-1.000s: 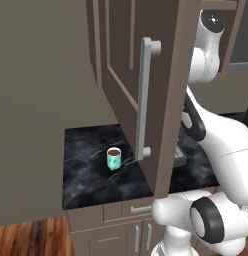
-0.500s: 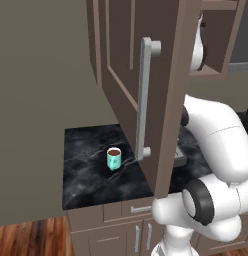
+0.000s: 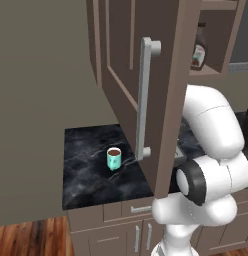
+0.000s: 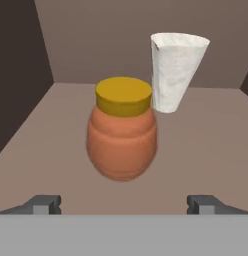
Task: Pick the syrup bottle and honey bottle from the cabinet and place them next to the mug.
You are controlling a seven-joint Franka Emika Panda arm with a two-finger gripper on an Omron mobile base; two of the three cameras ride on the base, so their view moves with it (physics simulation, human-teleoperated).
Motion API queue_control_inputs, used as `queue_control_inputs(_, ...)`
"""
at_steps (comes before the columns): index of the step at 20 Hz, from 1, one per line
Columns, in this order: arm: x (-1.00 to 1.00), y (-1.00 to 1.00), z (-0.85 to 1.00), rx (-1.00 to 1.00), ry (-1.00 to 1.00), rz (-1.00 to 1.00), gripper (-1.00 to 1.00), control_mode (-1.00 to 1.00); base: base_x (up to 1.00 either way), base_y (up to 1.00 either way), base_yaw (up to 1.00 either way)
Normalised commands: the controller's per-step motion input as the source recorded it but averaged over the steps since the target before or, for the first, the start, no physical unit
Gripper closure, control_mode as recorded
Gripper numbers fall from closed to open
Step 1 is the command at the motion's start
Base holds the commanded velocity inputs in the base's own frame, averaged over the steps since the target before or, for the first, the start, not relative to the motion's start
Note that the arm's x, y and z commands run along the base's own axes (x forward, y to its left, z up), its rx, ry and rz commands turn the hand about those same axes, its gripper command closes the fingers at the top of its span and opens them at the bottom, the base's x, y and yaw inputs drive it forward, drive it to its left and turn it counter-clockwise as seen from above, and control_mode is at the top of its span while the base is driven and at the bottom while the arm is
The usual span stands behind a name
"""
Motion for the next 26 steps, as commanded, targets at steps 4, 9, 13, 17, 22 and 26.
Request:
queue_control_inputs(4,0.55,-0.15,0.01,0.01,0.0,0.0,-1.0,-1.0,0.0,0.0,0.0)
queue_control_inputs(9,0.4,-0.08,0.0,0.03,0.0,0.0,-1.0,-1.0,0.0,0.0,0.0)
queue_control_inputs(13,0.26,-0.07,0.0,0.05,-0.03,0.02,-1.0,-1.0,0.0,0.0,0.0)
queue_control_inputs(17,0.12,-0.03,0.01,0.08,-0.05,0.04,-1.0,-1.0,0.0,0.0,0.0)
queue_control_inputs(22,0.09,0.0,0.0,0.03,-0.08,0.03,-1.0,-1.0,0.0,0.0,0.0)
queue_control_inputs(26,0.14,0.04,0.0,0.0,-0.09,0.0,-1.0,-1.0,0.0,0.0,0.0)
